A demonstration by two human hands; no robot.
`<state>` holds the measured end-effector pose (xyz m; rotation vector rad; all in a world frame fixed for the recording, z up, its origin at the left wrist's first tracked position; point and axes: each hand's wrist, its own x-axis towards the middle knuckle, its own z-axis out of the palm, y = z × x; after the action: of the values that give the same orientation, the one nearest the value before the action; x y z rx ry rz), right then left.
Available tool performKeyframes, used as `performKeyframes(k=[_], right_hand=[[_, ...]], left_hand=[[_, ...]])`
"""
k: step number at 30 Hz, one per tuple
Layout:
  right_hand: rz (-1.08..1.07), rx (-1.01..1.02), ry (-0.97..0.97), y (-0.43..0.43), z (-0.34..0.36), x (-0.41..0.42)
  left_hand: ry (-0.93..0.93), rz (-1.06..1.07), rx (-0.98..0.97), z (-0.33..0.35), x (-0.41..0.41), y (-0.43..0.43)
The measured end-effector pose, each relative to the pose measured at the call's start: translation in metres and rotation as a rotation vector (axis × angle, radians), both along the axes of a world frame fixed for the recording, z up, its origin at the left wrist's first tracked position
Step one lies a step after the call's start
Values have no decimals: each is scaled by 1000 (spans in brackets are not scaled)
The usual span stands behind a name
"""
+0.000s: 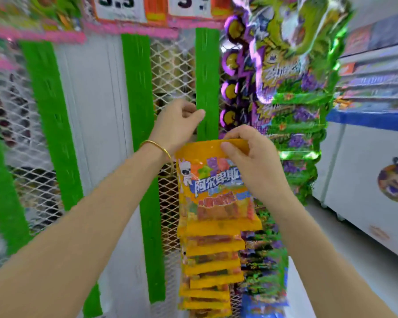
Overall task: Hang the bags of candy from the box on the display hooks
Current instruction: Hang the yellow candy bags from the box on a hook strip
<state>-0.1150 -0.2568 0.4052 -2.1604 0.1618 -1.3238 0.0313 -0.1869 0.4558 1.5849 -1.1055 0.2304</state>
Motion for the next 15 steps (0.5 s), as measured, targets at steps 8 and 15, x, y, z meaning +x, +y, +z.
performKeyframes(k=[8,15], right_hand=[[-343,-191,-36,-8,29,39],[-447,-271,36,-10,27,46]], left_hand=[[-53,67,203,21,-1,2],[-115,90,265,21,-6,3]])
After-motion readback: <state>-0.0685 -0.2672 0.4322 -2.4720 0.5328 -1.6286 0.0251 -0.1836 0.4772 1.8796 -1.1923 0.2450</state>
